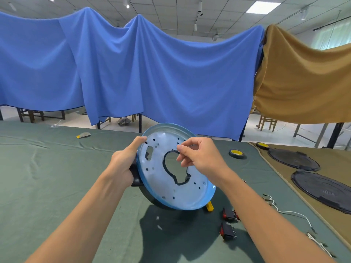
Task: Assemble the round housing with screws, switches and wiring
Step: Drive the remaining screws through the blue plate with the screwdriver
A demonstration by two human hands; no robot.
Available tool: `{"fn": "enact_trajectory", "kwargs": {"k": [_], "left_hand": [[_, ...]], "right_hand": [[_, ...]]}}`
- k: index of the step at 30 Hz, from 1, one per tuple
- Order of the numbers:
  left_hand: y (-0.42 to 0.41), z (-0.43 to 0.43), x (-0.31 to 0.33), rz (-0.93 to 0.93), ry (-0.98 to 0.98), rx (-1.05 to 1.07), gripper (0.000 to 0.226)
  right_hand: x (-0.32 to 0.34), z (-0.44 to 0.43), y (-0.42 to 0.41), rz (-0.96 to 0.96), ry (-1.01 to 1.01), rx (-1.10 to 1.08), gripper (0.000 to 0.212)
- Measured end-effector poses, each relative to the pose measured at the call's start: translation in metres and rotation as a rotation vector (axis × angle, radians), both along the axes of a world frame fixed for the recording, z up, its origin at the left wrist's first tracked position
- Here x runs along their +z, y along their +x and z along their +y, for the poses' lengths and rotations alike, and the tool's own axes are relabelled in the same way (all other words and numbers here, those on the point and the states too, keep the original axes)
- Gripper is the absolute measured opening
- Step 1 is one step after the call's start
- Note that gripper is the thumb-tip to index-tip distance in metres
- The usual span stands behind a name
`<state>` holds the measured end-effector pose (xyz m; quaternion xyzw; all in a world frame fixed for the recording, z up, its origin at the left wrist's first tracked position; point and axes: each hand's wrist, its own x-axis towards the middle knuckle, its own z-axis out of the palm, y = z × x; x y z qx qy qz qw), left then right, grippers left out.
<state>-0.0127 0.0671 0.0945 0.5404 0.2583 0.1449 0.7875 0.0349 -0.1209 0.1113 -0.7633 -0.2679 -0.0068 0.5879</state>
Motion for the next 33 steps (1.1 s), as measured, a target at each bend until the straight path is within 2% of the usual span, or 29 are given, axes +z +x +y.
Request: {"fn": "enact_trajectory", "kwargs": {"k": [8,13,16,22,29,33], "left_hand": [[0.009,0.018,-0.029,0.109,-0.100,-0.052,0.045],[0.015,0.033,-0.045,0.172,-0.112,-0.079,0.051],[0.018,0.039,-0.054,0.183,-0.141,-0.123,0.050],[0.030,0.048,-0.065,0.177,-0.161,-0.175,0.048],[0.036,0.068,-0.077,0.209,-0.171,-0.340,0.058],[0.035,0.079,-0.082,0.200,-0.166,-0.446,0.067]], "right_hand": [[-0.005,0.012,0.002,-0.111,-0.327,0.007,0.019],[-0.005,0.025,0.008,-0.121,-0.445,0.007,0.014],[-0.006,0.033,0.016,-0.093,-0.538,0.053,0.023],[-0.007,0.055,0.030,-0.201,-0.643,0.102,0.010],[-0.013,0.091,0.044,-0.336,-0.675,0.081,0.007],[-0.017,0.107,0.048,-0.349,-0.725,0.107,0.016]]}}
